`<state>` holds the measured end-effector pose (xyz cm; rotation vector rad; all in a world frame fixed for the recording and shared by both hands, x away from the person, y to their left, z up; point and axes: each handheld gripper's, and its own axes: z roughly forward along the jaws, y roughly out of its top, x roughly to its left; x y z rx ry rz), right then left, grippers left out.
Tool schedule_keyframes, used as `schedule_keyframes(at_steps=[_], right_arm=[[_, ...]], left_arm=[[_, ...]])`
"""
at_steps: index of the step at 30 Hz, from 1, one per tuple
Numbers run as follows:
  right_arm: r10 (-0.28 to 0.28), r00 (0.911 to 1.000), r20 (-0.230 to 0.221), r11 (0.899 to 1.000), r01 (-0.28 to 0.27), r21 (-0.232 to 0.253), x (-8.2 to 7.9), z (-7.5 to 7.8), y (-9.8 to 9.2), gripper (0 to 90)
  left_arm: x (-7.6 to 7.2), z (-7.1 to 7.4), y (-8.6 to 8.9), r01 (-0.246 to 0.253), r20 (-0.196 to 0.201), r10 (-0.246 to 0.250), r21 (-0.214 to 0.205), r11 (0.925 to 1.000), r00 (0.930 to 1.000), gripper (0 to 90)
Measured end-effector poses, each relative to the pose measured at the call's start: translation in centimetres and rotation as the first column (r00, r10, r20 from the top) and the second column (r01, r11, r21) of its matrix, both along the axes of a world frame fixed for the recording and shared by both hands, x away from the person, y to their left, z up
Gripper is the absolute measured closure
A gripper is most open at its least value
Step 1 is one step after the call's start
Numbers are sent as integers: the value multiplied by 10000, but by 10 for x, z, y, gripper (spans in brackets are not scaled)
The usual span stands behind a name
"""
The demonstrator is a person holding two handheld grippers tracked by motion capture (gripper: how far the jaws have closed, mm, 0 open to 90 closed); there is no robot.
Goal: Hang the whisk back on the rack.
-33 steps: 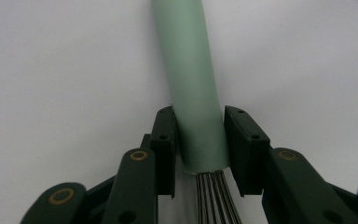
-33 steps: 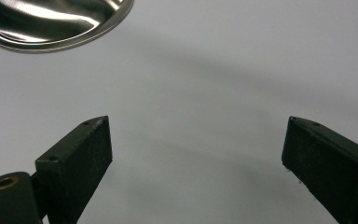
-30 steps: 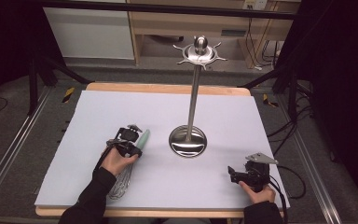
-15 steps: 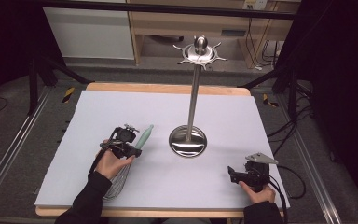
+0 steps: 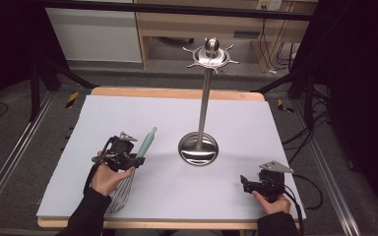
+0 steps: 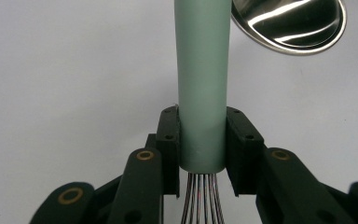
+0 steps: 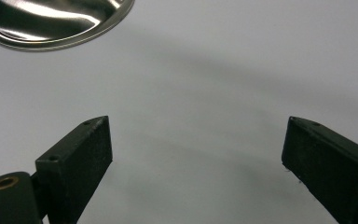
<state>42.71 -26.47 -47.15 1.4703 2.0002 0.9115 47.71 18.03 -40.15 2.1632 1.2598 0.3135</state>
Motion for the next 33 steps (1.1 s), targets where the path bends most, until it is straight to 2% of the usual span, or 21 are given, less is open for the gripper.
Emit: schedule_keyframes(at_steps=[10,17,20,25,28,29,33], right_arm=[[76,10000,27,9999,-76,-75,0,-1,0,89],[36,10000,15,10000,-36,-49,0,0,0,89],[88,10000,16,9999,-87,-68,0,0,0,89],[103,9999,14,9998,-102,-140,0,0,0,89],[98,10000,9,9998,-98,-149,0,0,0,90],[98,10000,9,9998,-98,-149,0,0,0,90],[101,9999,14,9998,-101,-151,0,0,0,89]], left_arm=[[-18,6,15,57,609,-25,-519,9986,9981,690],[-26,12,21,135,884,-69,-744,9971,9961,690],[-33,17,26,100,1316,24,-932,9956,9913,689],[-38,20,29,57,1667,131,-1121,9937,9859,690],[-41,24,31,48,2026,216,-1287,9917,9790,689],[-41,24,31,48,2026,216,-1287,9917,9790,689],[-47,30,34,105,2634,313,-1560,9877,9642,690]])
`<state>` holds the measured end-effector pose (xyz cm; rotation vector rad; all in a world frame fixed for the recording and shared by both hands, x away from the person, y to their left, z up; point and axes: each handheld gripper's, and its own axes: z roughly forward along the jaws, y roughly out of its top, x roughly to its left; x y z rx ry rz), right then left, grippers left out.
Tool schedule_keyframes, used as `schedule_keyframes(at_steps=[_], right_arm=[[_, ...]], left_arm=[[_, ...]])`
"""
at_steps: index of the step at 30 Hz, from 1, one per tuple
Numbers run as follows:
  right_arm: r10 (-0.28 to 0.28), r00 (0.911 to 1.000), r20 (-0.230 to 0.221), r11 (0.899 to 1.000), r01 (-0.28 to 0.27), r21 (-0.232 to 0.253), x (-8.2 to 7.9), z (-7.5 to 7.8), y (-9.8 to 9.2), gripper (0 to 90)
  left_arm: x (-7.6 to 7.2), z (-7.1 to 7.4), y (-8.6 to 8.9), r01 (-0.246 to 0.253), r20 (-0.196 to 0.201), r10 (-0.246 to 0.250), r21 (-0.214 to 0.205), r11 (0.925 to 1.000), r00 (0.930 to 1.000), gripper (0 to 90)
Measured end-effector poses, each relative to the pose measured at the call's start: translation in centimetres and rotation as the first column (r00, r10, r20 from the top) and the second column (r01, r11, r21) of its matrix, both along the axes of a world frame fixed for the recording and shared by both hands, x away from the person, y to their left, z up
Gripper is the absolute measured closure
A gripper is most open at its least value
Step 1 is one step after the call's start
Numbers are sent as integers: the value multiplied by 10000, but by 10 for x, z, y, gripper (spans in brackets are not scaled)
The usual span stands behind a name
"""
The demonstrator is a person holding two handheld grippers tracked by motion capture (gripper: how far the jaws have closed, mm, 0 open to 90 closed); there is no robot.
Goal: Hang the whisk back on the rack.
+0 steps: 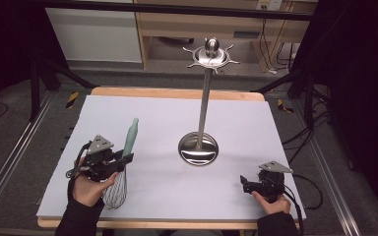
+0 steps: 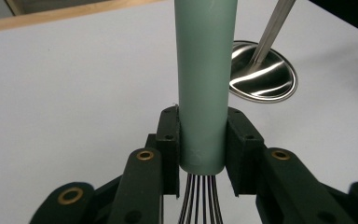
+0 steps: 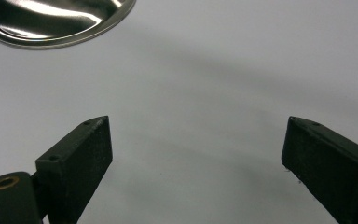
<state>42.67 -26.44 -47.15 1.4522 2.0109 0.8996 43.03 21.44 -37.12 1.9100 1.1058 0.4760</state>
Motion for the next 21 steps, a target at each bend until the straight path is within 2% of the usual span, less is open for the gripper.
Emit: schedule_keyframes(at_steps=[3,4,8,13,21], right_arm=[[-3,10000,-5,10000,3,1,0,0,0,90],[-9,10000,-10,10000,9,-12,0,0,0,90],[-3,10000,-5,10000,3,-4,0,0,0,90],[-2,10000,6,10000,2,5,0,0,0,90],[-40,9999,101,10000,40,2,0,1,0,90]], left_arm=[[-2,3,2,-15,209,18,-119,9999,9998,690],[-4,6,4,-26,407,35,-228,9997,9992,689],[-7,10,6,-17,619,42,-405,9992,9981,689],[-13,17,7,140,1098,-69,-633,9979,9939,689],[-14,23,2,396,1500,-280,-752,9964,9883,689]])
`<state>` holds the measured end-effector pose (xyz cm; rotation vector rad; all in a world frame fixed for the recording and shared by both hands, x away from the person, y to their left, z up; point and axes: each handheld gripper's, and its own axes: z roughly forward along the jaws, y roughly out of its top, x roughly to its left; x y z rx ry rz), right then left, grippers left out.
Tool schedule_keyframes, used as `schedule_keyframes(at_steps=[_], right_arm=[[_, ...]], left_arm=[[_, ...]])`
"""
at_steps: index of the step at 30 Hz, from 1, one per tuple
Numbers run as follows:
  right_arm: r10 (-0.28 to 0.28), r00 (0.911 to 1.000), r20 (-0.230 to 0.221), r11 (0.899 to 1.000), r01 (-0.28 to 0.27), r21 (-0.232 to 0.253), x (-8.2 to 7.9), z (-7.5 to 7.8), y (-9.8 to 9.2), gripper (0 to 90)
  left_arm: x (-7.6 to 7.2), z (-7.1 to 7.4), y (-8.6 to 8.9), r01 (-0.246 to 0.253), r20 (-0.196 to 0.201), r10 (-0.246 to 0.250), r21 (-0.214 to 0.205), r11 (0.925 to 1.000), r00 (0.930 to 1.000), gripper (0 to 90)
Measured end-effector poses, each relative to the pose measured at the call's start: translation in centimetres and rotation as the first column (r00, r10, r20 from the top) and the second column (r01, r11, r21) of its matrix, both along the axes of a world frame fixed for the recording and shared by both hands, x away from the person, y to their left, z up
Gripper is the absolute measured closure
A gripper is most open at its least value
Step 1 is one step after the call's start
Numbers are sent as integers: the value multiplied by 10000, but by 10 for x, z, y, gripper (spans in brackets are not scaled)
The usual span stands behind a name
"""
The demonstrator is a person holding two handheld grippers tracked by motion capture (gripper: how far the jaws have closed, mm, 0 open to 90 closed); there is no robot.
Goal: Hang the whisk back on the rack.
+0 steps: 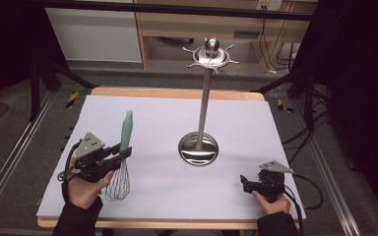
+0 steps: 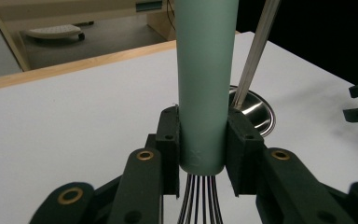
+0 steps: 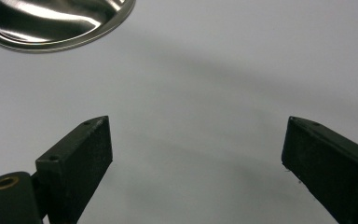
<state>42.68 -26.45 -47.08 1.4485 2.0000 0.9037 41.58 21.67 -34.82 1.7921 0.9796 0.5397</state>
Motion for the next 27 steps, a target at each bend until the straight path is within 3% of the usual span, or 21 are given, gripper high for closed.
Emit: schedule_keyframes(at_steps=[7,17,27], right_arm=[[2,10000,0,10000,-2,-4,1,0,1,90],[-42,10000,-73,10000,42,-7,1,-1,1,90],[-50,10000,-52,10000,49,-63,2,-1,1,90]], left_arm=[[1,5,-6,101,244,-97,-189,9998,9997,689],[4,11,-14,247,554,-243,-57,9997,9982,689],[12,31,-28,328,929,-297,-314,9990,9952,689]])
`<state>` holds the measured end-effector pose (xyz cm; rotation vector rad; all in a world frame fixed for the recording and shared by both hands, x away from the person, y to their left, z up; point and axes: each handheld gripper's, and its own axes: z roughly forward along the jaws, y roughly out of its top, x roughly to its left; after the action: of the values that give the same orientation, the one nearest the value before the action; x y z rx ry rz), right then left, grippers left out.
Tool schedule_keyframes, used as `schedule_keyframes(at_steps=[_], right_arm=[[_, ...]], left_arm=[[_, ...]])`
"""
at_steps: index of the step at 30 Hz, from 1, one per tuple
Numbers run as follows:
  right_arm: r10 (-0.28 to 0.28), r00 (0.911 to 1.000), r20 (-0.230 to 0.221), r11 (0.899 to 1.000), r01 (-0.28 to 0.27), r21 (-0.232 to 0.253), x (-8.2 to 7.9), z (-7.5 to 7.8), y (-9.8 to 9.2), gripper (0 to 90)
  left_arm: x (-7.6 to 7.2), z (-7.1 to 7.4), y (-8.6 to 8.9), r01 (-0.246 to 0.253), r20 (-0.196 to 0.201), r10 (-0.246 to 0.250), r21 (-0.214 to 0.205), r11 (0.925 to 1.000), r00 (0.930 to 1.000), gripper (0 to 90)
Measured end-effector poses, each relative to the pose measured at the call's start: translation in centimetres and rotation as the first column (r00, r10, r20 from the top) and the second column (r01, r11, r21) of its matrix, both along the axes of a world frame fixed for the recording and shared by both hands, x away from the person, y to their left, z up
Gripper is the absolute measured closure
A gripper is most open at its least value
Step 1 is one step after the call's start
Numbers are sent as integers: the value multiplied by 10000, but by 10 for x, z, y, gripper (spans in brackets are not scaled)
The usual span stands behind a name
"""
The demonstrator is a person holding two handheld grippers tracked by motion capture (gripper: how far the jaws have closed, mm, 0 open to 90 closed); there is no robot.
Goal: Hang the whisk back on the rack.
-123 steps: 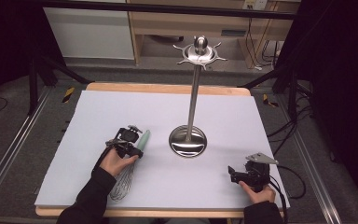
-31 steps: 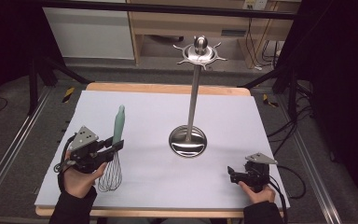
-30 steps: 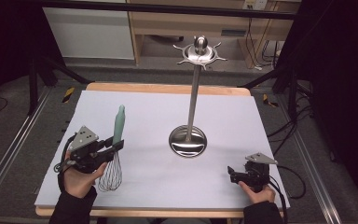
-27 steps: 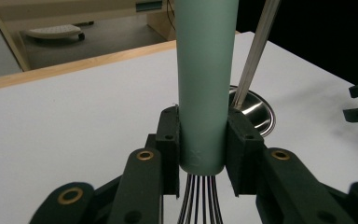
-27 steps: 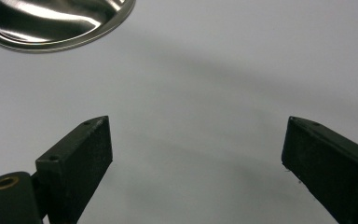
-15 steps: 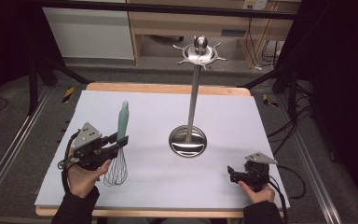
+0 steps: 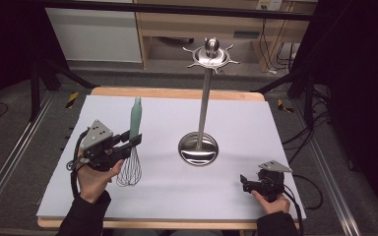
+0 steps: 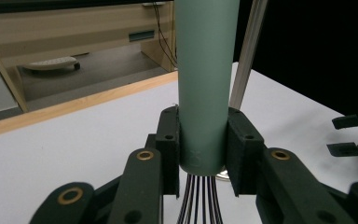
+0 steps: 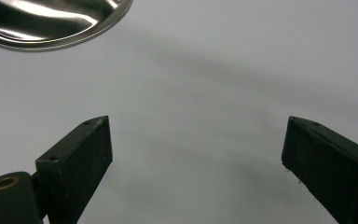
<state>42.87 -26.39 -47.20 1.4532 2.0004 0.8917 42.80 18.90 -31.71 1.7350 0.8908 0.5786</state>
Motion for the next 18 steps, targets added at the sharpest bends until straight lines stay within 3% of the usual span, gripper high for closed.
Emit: schedule_keyframes(at_steps=[9,18], right_arm=[[11,10000,22,9999,-12,106,-1,1,0,89],[-18,10000,-25,9999,18,147,0,1,0,89]], left_arm=[[12,26,-25,40,469,-58,397,9992,9989,689],[20,40,-39,-2,601,-23,407,9992,9982,689]])
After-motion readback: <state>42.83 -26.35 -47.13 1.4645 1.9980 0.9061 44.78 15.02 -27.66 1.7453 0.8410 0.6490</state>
